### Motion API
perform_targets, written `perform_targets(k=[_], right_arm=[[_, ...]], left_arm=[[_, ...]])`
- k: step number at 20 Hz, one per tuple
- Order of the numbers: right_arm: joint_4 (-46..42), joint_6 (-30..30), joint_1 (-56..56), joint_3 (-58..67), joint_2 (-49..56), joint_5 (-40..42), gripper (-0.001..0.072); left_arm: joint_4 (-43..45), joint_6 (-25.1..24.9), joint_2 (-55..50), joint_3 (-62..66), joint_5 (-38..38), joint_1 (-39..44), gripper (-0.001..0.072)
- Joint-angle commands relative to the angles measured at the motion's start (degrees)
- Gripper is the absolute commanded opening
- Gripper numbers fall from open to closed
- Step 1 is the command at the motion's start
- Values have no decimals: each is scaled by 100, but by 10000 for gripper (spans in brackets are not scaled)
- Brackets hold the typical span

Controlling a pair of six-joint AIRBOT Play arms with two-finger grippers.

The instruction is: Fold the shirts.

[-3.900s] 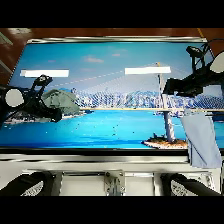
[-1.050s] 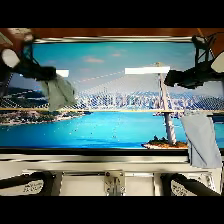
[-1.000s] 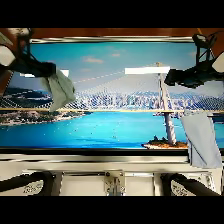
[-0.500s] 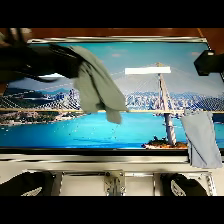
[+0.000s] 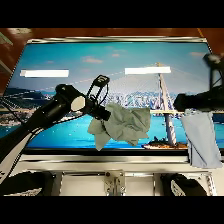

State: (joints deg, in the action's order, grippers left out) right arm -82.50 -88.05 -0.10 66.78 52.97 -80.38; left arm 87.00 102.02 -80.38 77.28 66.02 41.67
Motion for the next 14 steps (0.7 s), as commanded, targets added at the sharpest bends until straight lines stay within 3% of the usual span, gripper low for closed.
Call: perform_targets(k=[1, 2, 3, 7, 9, 11, 14], right_arm=[[960, -37, 2, -1410, 107, 938, 680], [1080, 35, 2, -1484, 221, 968, 681], [1163, 173, 2, -1482, 299, 1054, 681], [409, 540, -262, -1182, 328, 844, 681], [-109, 518, -828, -1169, 332, 597, 682], [39, 542, -1624, -1270, 354, 413, 681], [1381, 822, -2481, -1794, 354, 763, 681]], left_arm=[[-57, 267, -201, -286, 57, -203, 203], [-50, 267, -175, -232, 105, -284, 534], [-39, 262, -153, -140, 245, -400, 704], [-22, -896, 129, 297, 1725, -1327, 697], [-52, -1117, 474, 81, 2240, -1993, 697], [-337, -1161, 951, -579, 2142, -2544, 697], [-1386, -1154, 1624, -2201, 1158, -3045, 697]])
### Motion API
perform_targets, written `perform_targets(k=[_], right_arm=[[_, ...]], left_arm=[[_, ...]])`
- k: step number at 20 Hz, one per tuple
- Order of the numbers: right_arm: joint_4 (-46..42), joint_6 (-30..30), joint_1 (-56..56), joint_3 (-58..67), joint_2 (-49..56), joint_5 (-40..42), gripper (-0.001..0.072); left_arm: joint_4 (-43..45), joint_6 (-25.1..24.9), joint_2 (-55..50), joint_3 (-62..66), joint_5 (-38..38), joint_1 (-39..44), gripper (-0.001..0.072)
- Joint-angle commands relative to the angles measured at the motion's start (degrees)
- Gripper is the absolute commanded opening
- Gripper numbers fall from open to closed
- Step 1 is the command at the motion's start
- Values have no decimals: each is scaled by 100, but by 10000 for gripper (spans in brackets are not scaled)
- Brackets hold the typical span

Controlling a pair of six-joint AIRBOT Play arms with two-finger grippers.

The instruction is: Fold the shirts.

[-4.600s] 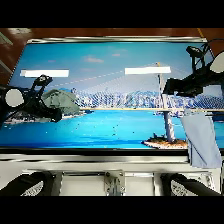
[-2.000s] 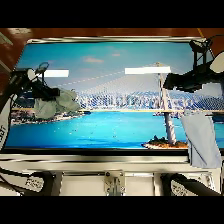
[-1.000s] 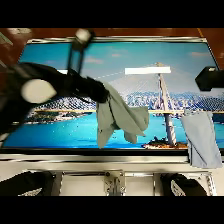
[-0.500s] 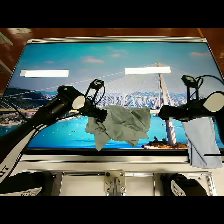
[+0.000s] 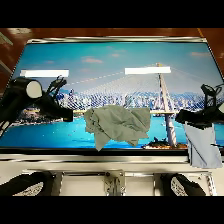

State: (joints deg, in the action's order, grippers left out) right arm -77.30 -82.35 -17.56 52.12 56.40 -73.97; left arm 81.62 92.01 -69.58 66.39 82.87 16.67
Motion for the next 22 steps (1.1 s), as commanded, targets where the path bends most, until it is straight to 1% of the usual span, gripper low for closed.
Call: perform_targets(k=[1, 4, 5, 7, 8, 9, 11, 13, 17, 18, 19, 21, 22], right_arm=[[1174, 411, -828, -511, 24, 160, 681], [1314, 490, -828, -708, 258, 24, 681], [1366, 492, -828, -708, 334, -26, 681], [1537, 498, -828, -708, 457, -44, 681], [1624, 496, -828, -708, 503, -39, 681], [1705, 496, -828, -708, 553, -37, 681], [1751, 494, -828, -708, 640, -37, 681], [1746, 494, -828, -708, 719, -66, 681], [1792, 509, -828, -715, 938, -258, 681], [1829, 509, -828, -715, 1012, -291, 681], [1856, 509, -826, -715, 1093, -334, 681], [1860, 511, -826, -730, 1292, -466, 681], [1921, 529, -826, -809, 1386, -505, 682]], left_arm=[[-1270, -153, 636, -1637, -911, -560, 697], [-2404, -155, 535, -2881, -2253, -407, 698], [-2750, -157, 479, -3112, -2728, -337, 698], [-3073, -162, 341, -3217, -3351, -127, 697], [-3182, -166, 260, -3202, -3495, 7, 698], [-3348, -293, 149, -3206, -3558, 175, 697], [-3480, -433, -129, -3206, -3552, 527, 698], [-3499, -442, -431, -3206, -3598, 859, 697], [-3810, -514, -675, -3206, -3888, 1189, 692], [-3943, -568, -678, -3206, -3985, 1239, 666], [-4068, -566, -678, -3206, -4068, 1279, 563], [-4275, -564, -684, -3206, -4227, 1342, 500], [-4395, -564, -688, -3206, -4282, 1362, 360]])
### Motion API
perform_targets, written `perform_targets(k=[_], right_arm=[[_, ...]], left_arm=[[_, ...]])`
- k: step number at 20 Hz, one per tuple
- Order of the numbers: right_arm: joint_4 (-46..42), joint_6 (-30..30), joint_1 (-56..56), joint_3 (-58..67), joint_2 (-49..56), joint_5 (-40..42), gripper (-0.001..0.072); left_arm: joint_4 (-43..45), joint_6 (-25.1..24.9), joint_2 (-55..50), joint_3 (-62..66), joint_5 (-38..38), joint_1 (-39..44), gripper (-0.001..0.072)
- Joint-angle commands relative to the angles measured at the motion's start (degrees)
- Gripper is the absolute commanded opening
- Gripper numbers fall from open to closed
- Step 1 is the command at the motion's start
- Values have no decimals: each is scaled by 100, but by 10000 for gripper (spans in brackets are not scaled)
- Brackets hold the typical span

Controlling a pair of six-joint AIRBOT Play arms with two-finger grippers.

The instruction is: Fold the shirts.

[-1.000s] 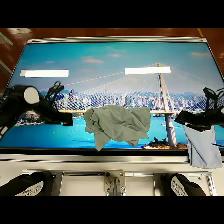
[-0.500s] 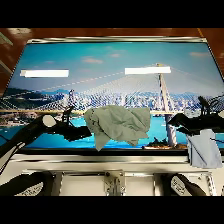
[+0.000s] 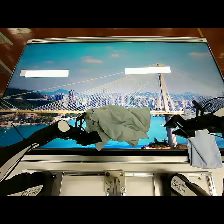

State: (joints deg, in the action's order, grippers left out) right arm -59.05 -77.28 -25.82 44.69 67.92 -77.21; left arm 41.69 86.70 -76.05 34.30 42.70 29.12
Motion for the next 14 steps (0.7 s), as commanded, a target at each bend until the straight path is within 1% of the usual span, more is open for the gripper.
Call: perform_targets(k=[1, 2, 3, 4, 6, 7, 10, 13, 14], right_arm=[[291, 81, 0, -238, 308, -160, 681], [575, 212, 0, -463, 363, -55, 682], [879, 385, 0, -704, 396, 101, 682], [1196, 573, 0, -957, 413, 278, 681], [1552, 752, 48, -1331, 413, 601, 682], [1563, 763, 216, -1451, 413, 765, 681], [1766, 743, 1029, -1554, 463, 1403, 682], [2540, 704, 1652, -1552, 697, 2044, 681], [2710, 702, 1797, -1552, 789, 2192, 645]], left_arm=[[-476, -33, -42, 4, -310, 116, 243], [-527, -35, -39, 4, -315, 114, 146], [-529, -50, -33, 4, -308, 114, 76], [-527, -79, -15, 4, -306, 114, 39], [-525, -122, 66, 7, -313, 114, 39], [-525, -203, 131, 7, -308, 114, 38], [-402, -225, 356, 7, -308, 114, 38], [-350, -227, 531, 7, -313, 111, 38], [-308, -227, 584, 7, -313, 87, 38]])
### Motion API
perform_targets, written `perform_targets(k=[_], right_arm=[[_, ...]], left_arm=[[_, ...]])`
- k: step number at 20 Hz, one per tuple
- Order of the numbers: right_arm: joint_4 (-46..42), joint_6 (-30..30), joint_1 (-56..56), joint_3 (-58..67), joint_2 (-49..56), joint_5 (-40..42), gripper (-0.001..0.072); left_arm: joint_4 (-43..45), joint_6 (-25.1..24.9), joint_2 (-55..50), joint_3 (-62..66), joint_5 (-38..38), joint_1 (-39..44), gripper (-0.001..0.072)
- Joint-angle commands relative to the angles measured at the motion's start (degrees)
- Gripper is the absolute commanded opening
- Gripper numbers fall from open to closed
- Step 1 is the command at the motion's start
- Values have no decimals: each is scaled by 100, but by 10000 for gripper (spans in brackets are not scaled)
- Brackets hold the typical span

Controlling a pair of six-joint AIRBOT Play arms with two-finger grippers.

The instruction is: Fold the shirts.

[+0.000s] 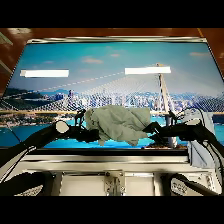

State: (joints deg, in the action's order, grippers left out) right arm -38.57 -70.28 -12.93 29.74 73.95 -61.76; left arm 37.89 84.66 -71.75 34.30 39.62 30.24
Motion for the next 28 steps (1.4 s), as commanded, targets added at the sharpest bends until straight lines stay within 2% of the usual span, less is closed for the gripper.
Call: perform_targets(k=[1, 2, 3, 5, 8, 11, 14, 16, 19, 21, 23, 26, 28], right_arm=[[758, 13, 605, -50, 232, 704, 428], [859, 79, 638, -37, 229, 699, 180], [984, 256, 636, 13, 223, 538, 70], [1040, 763, 595, 356, 210, -90, 67], [1016, 1285, 595, 1329, -330, -931, 66], [992, 1298, 595, 2962, -1423, -831, 66], [592, 1117, 595, 4850, -2328, 168, 66], [-28, 732, 595, 5860, -2708, 837, 66], [-1182, -190, 595, 6679, -3045, 933, 66], [-1808, -844, 595, 6765, -3204, 496, 66], [-2240, -1270, 595, 6765, -3252, -387, 67], [-2691, -1762, 595, 6763, -3145, -2107, 66], [-2975, -2096, 595, 6738, -2874, -3595, 66]], left_arm=[[144, -24, 212, 7, 9, -74, 38], [240, -24, 295, 9, 28, -168, 38], [354, -24, 387, 31, 87, -291, 38], [787, -22, 667, 197, 354, -629, 37], [2041, -20, 1497, 1193, 1174, -1174, 36], [2894, 0, 2498, 3123, 1495, -1703, 36], [3049, -2, 3008, 5289, 1449, -2284, 37], [3246, -2, 3128, 6415, 1475, -2616, 37], [3738, 0, 3237, 7224, 1672, -2885, 37], [4081, 0, 3335, 7274, 2017, -2927, 37], [4293, 0, 3333, 7274, 2474, -2927, 37], [4529, -2, 3311, 7226, 2756, -2927, 37], [4642, -2, 3287, 7169, 2750, -2924, 37]])
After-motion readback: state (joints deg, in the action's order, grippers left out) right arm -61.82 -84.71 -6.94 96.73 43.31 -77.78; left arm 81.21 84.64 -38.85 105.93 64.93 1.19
